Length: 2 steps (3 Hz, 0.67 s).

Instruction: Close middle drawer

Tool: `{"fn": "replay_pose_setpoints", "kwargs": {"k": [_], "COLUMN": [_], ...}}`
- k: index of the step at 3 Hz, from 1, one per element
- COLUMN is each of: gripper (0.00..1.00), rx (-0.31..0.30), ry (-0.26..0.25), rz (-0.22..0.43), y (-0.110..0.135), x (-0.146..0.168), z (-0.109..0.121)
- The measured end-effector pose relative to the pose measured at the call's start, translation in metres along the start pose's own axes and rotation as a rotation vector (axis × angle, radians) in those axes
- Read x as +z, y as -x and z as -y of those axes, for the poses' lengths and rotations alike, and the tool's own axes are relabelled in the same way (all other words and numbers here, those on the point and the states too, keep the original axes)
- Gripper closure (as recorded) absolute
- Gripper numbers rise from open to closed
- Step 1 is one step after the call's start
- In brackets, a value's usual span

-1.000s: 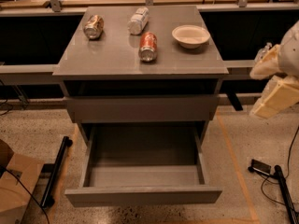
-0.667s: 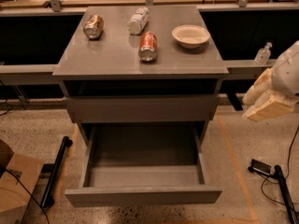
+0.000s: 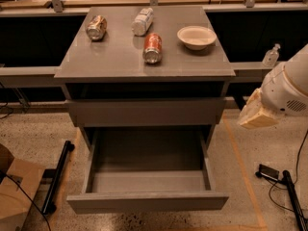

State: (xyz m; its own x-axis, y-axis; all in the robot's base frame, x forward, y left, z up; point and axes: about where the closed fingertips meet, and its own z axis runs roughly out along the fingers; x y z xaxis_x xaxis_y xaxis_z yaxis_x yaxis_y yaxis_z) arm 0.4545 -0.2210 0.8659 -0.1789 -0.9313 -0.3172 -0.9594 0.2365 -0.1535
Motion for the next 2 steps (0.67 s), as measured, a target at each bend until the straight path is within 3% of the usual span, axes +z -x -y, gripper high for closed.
{"fn": "replay_pose_setpoints", "kwargs": {"k": [1, 2], "gripper": [1.00, 1.00], "rx": [0.044, 0.077], "ry": [0.105, 0.249], "rz": [0.037, 0.092], "y": [-0.010, -0.016], "x": [0.054, 0.136], "z": [-0.012, -0.041]}}
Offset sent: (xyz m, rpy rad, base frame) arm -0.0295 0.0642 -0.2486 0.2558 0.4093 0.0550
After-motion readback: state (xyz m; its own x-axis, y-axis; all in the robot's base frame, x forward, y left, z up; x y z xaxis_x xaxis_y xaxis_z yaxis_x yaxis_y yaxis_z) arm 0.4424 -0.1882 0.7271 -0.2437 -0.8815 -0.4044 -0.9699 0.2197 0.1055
